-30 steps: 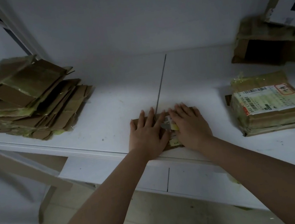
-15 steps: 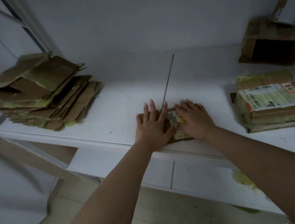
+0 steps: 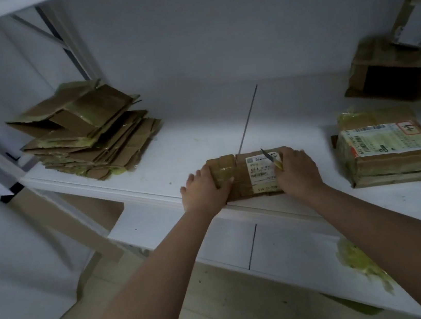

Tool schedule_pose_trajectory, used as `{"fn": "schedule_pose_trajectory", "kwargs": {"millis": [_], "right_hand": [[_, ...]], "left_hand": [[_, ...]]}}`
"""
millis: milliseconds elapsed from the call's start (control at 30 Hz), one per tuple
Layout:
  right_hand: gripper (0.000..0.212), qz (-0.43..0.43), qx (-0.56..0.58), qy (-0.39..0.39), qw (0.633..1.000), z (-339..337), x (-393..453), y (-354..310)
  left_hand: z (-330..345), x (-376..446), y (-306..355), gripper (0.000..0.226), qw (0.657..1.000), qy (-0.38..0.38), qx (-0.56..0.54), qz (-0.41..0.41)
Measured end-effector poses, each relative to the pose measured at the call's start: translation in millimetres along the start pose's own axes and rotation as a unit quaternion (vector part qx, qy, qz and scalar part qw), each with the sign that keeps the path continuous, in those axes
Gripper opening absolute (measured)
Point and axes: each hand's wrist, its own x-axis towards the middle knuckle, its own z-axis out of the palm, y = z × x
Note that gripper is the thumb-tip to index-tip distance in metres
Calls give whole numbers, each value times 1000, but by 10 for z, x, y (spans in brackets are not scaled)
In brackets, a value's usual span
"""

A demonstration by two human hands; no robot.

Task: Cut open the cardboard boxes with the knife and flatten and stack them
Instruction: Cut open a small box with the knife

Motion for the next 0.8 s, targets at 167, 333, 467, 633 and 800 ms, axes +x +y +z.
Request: {"fn": "schedule_pose_trajectory", "kwargs": {"millis": [167, 333, 467, 633, 800], "right_hand": [[35, 1, 92, 72, 993, 16, -31, -240], [39, -33, 112, 88, 989, 90, 85, -633], [44, -51, 143, 117, 982, 174, 241, -1109], [44, -93, 196, 169, 962, 208, 530, -1961], [44, -123, 234, 193, 945, 252, 745, -3005]], "left_hand": [[18, -86, -24, 61, 981, 70, -182, 18], [-222, 37, -275, 73, 975, 122, -183, 19], [-623, 255, -560, 70, 975, 173, -132, 53], [-1269, 620, -1076, 59, 945, 276, -131, 116], [-2118, 976, -1720, 56, 928, 335, -74, 147]]}}
